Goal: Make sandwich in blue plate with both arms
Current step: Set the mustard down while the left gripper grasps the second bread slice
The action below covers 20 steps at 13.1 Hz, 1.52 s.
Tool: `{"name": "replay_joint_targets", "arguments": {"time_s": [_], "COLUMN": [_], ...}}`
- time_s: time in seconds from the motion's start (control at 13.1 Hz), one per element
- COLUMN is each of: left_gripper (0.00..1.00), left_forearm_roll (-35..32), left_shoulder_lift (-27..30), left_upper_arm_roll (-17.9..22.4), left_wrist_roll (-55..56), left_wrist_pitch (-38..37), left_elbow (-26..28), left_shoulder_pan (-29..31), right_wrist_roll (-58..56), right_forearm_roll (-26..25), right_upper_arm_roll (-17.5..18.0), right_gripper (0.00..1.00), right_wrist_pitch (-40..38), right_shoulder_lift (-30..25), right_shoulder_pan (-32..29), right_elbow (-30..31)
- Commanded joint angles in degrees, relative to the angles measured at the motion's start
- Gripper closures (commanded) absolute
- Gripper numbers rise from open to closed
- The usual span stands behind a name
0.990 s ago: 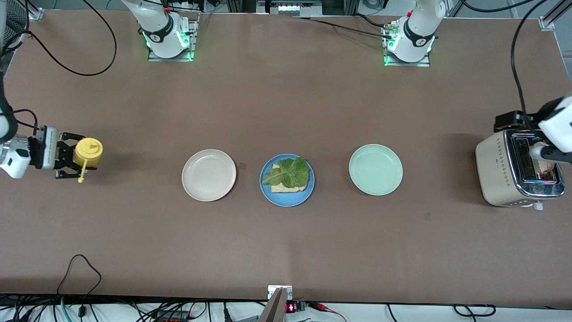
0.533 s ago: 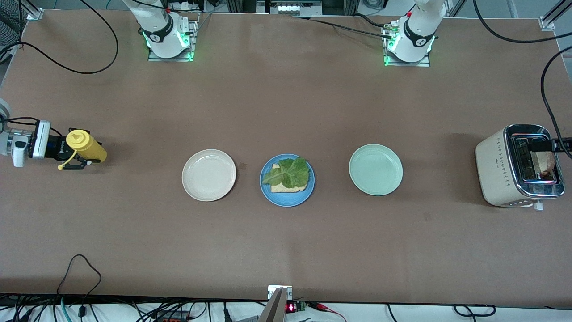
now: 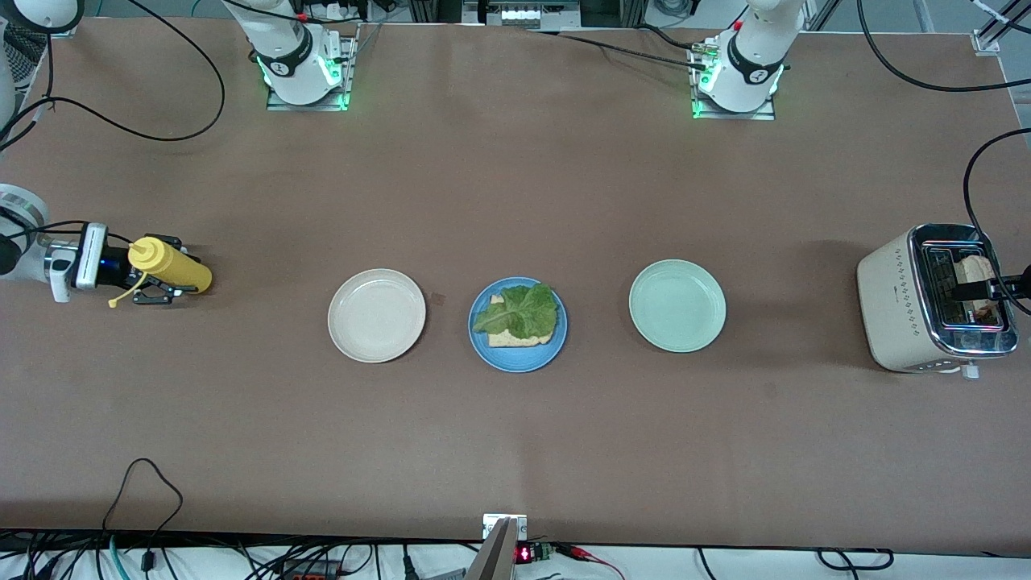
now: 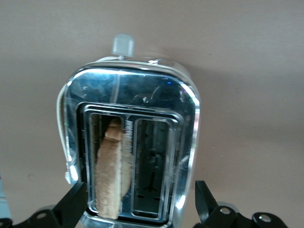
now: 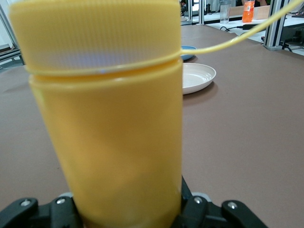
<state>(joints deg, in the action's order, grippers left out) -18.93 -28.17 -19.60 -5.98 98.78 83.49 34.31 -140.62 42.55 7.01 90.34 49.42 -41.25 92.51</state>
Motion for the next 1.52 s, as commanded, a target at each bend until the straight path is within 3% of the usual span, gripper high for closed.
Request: {"name": "replay_joint_targets", "arguments": {"time_s": [0.0,0.23,0.3,0.46,0.91,1.22,1.45], "left_gripper": [0.01,0.18,0.31,0.34,0.92,0.99,0.99], "left_forearm_roll": [-2.9,-3.7,-3.7,-3.7,-3.7,-3.7,-3.5], "left_shoulder_lift": [2.1,1.9,1.7,1.5,1.5,2.6,4.3], "left_upper_arm_roll": [-0.9,-0.9,-0.9,-0.9,-0.9,-1.4,-1.9], "left_wrist_roll": [-0.4,-1.2,-1.3,-1.3,-1.3,-1.3,-3.8], "left_wrist_pitch": [2.0,2.5,2.8,4.0,4.3,-0.2,-6.7], "left_elbow": [3.6,5.0,5.5,5.8,7.0,5.0,0.3], "left_shoulder_pan": [1.0,2.3,3.0,3.3,4.1,4.0,3.6], "right_wrist_roll": [-0.3,0.5,0.5,0.5,0.0,-0.1,0.3], "right_forearm_roll": [1.0,1.2,1.2,1.2,-0.9,-4.0,-6.2], "right_upper_arm_roll": [1.4,1.3,1.3,1.3,0.7,-0.1,0.4], "right_gripper": [0.82,0.2,0.0,0.0,0.0,0.0,0.0], "right_wrist_pitch": [-2.2,-2.2,-2.2,-2.1,-2.3,-2.0,-2.0], "right_shoulder_lift": [1.6,2.1,2.4,2.4,1.7,0.8,-0.6], "right_shoulder_pan": [-1.6,-1.6,-2.1,-2.3,-5.2,-8.1,-8.1], "right_elbow": [-1.7,-1.7,-1.7,-1.7,-1.7,-2.7,-8.2]}}
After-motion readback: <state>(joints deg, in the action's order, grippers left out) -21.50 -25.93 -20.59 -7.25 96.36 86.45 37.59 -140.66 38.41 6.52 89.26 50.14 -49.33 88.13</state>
